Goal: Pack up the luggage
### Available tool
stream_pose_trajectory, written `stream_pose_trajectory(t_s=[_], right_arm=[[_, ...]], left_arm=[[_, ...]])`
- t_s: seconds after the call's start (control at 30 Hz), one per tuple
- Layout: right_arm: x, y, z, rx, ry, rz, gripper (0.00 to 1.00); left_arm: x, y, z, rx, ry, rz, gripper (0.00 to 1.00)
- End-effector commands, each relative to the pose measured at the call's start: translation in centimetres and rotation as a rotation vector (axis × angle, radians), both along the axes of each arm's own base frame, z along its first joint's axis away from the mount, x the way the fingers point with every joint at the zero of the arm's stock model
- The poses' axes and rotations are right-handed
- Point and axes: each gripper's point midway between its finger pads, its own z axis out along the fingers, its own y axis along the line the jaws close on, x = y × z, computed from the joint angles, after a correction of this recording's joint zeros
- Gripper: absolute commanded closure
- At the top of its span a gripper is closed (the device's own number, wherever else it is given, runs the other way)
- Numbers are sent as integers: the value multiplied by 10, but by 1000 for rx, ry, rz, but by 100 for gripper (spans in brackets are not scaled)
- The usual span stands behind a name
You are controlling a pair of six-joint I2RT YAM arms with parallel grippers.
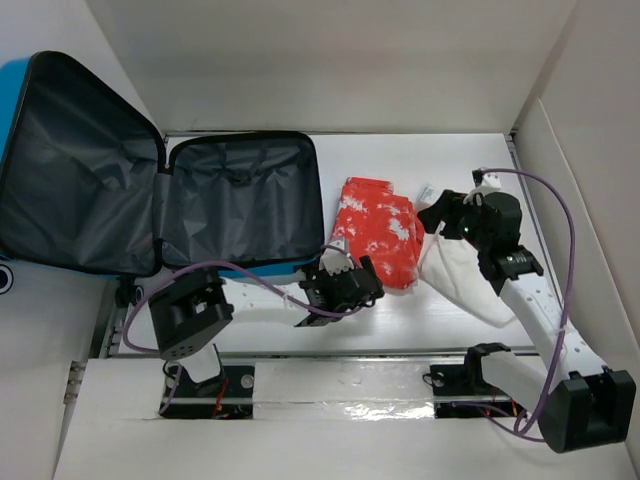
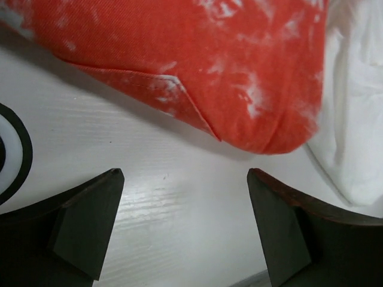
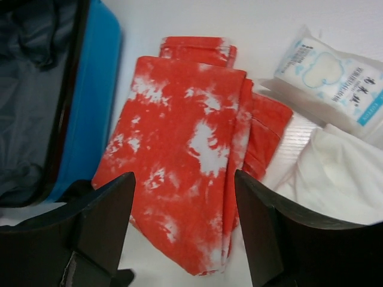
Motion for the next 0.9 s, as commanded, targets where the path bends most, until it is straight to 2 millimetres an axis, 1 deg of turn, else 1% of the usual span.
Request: stream_pose_trajectory(t_s=[0.0,0.03,0.07,0.1,0.17,0.2,0.23,0.27,0.33,0.37,0.4,0.43,0.47,0.5,0.53,0.57,0.6,0.63,0.7,0.73,0.77,0.8,0.83,0.87], right_arm=[[-12,24,30,15,-97,91,26],[-15,27,30,15,-100,101,26],[-21,34,30,11,-100,123,26],[-23,36,32,10,-109,134,26],[-29,41,32,9,-108,153,26],[-33,44,35,10,-119,164,26],[-37,49,37,11,-124,184,26],[-40,52,39,16,-129,194,26],[-45,57,44,22,-147,215,26],[-48,60,45,23,-151,225,26],[-49,59,45,24,-152,222,26],[-51,58,50,26,-164,221,26],[-51,58,51,28,-170,221,26],[-52,57,53,29,-176,220,26],[-53,57,55,32,-183,220,26],[-56,60,59,43,-193,230,26],[-57,60,59,47,-196,231,26],[-57,60,61,50,-203,230,26],[-57,60,61,49,-202,229,26],[-57,60,61,50,-201,227,26],[-56,60,61,49,-203,226,26],[-56,59,60,48,-200,223,26],[-55,59,59,47,-199,221,26],[-55,59,59,46,-198,220,26]], left_arm=[[18,-1,-2,-52,44,146,15],[22,-4,-1,-62,59,164,10],[27,-3,-10,-55,84,203,5],[27,-2,-17,-48,94,213,4],[35,-5,-24,-51,118,247,3],[37,-7,-25,-55,119,255,2],[40,-13,-20,-81,118,272,1],[42,-15,-25,-78,120,281,1],[48,-25,-24,-110,122,304,1],[50,-26,-33,-94,125,316,1],[55,-26,-34,-89,121,327,1],[64,-31,-28,-97,108,337,2],[72,-29,-33,-68,95,349,2],[79,-29,-33,-62,88,354,2],[96,-26,-27,-59,82,377,4],[104,-23,-27,-38,72,370,5],[113,-22,-23,-36,61,365,5],[135,-23,-9,-77,35,374,6],[152,-20,-2,-60,13,350,7],[164,-24,10,-82,-14,336,7],[180,-14,7,-67,-8,350,8],[187,-8,5,-36,-7,340,8],[196,-7,10,-39,-13,337,8],[206,4,6,-16,-10,351,7]])
